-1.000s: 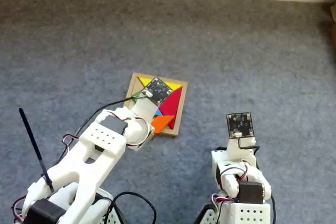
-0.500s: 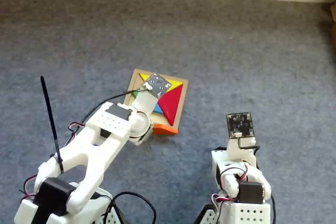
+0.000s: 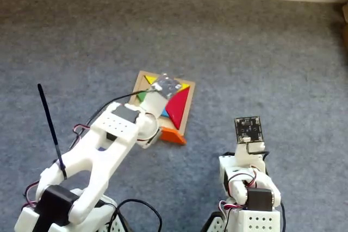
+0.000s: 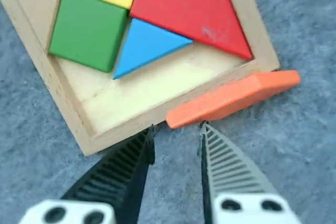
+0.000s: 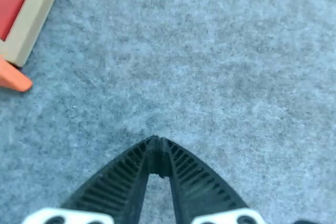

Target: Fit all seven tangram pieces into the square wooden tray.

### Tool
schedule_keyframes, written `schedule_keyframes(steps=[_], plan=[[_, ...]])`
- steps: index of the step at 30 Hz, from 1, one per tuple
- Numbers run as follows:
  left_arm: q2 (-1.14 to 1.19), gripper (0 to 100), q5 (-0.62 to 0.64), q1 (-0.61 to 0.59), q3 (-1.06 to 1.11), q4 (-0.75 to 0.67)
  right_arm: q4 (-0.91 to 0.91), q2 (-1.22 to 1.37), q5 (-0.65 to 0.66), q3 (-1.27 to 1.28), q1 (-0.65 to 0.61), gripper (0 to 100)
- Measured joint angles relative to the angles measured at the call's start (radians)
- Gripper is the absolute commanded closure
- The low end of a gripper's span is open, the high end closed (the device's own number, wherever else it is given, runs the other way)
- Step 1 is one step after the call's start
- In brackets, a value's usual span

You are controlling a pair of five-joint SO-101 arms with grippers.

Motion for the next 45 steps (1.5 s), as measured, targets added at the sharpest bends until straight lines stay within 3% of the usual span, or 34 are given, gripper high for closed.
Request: schedule_keyframes(steps=[3,7,16,24,31,40,45], plan=[[0.000,74,0.000,0.025,-0.061,0.048,0.000,0.000,0.000,0.000,0.000,98.2],[0.000,74,-0.003,0.020,-0.095,0.060,0.000,0.000,0.000,0.000,0.000,98.2],[0.133,74,-0.161,0.089,-0.216,0.109,0.000,0.000,0.000,0.000,0.000,98.2],[0.442,83,-0.186,0.098,-0.482,0.226,0.000,0.000,0.000,0.000,0.000,98.2],[0.483,93,-0.210,0.121,-0.511,0.278,0.000,0.000,0.000,0.000,0.000,98.2],[0.488,96,-0.209,0.203,-0.520,0.327,0.000,0.000,0.000,0.000,0.000,98.2],[0.485,91,-0.186,0.201,-0.520,0.338,0.000,0.000,0.000,0.000,0.000,98.2]])
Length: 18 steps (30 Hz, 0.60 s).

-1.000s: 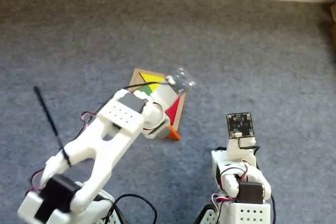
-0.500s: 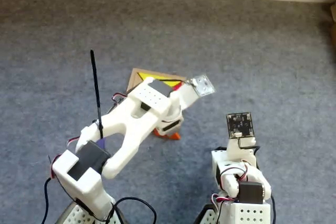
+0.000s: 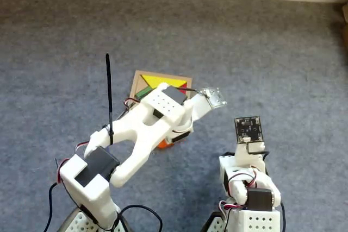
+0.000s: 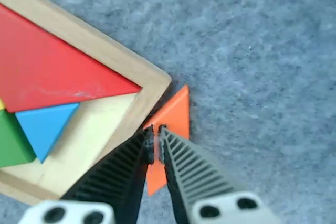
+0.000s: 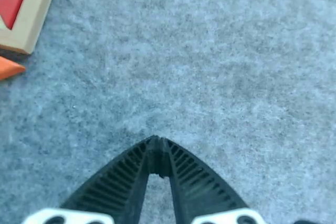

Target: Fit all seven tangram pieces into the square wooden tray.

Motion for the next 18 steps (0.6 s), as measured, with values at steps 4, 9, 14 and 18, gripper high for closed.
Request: schedule_keyframes(steps=[4,9,14,18], plan=[[-0.078,80,0.054,0.002,0.000,0.041,0.000,0.000,0.000,0.000,0.000,98.2],[-0.187,77,0.109,-0.034,0.109,0.018,0.000,0.000,0.000,0.000,0.000,98.2],[-0.206,77,0.115,-0.026,0.255,-0.086,0.000,0.000,0.000,0.000,0.000,98.2],[-0.210,78,0.124,-0.040,0.324,-0.176,0.000,0.000,0.000,0.000,0.000,98.2]])
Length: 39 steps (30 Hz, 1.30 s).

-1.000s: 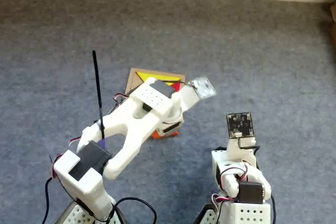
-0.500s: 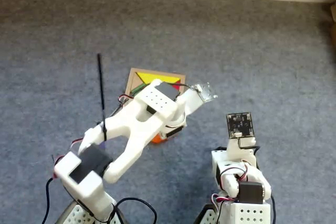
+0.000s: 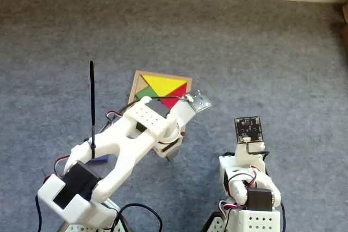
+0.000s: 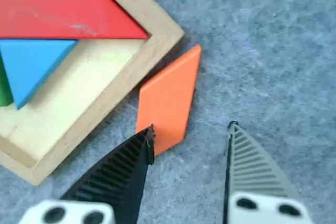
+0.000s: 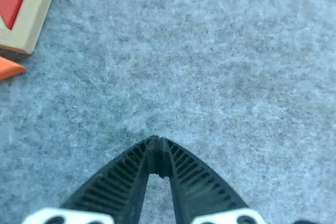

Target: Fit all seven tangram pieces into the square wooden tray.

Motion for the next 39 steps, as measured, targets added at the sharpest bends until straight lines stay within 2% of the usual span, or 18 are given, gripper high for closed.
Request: schedule_keyframes(steps=[4,9,15,32,35,39], plan=[[-0.011,83,0.000,0.000,0.017,-0.063,0.000,0.000,0.000,0.000,0.000,98.2],[-0.011,80,-0.003,-0.005,0.020,-0.075,0.000,0.000,0.000,0.000,0.000,98.2],[-0.009,79,0.000,-0.089,0.021,-0.081,0.000,0.000,0.000,0.000,0.000,98.2],[0.011,80,-0.005,-0.072,0.018,-0.081,0.000,0.000,0.000,0.000,0.000,98.2],[0.080,81,0.000,-0.074,-0.049,-0.028,0.000,0.000,0.000,0.000,0.000,98.2],[0.190,91,0.000,-0.069,-0.173,0.068,0.000,0.000,0.000,0.000,0.000,98.2]])
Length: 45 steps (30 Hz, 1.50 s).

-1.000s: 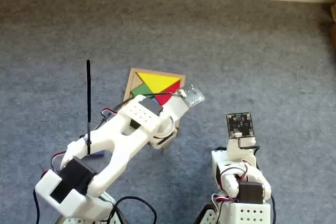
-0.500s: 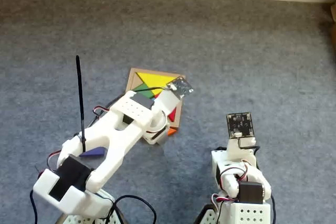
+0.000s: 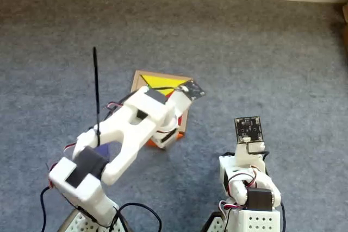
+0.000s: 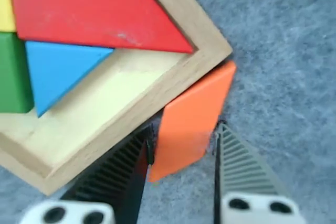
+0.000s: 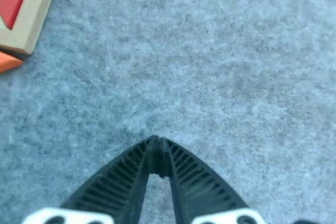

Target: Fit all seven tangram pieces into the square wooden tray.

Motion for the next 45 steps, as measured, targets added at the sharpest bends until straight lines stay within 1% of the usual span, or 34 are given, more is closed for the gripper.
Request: schedule_keyframes(steps=[3,11,14,20,22,25,29,36,38,40,42,45], plan=[[0.032,94,-0.002,0.006,-0.038,0.031,0.000,0.000,0.000,0.000,0.000,98.2],[0.023,94,-0.002,0.009,-0.051,0.057,0.000,0.000,0.000,0.000,0.000,98.2],[-0.044,94,-0.005,0.008,-0.034,0.072,0.000,0.000,0.000,0.000,0.000,98.2],[-0.255,94,-0.005,0.006,0.037,0.072,0.000,0.000,0.000,0.000,0.000,98.2],[-0.282,94,-0.006,0.003,0.038,0.064,0.000,0.000,0.000,0.000,0.000,98.2],[-0.285,94,-0.061,-0.025,0.038,0.021,0.000,0.000,0.000,0.000,0.000,98.2],[-0.250,93,-0.141,-0.100,0.040,-0.063,0.000,0.000,0.000,0.000,0.000,98.2],[-0.218,93,-0.364,-0.107,0.040,-0.084,0.000,0.000,0.000,0.000,0.000,98.2],[-0.218,88,-0.404,-0.109,0.040,-0.084,0.000,0.000,0.000,0.000,0.000,98.2],[-0.216,80,-0.436,-0.109,0.040,-0.089,0.000,0.000,0.000,0.000,0.000,98.2],[-0.209,75,-0.448,-0.106,0.040,-0.094,0.000,0.000,0.000,0.000,0.000,98.2],[-0.210,76,-0.454,-0.106,0.040,-0.094,0.000,0.000,0.000,0.000,0.000,98.2]])
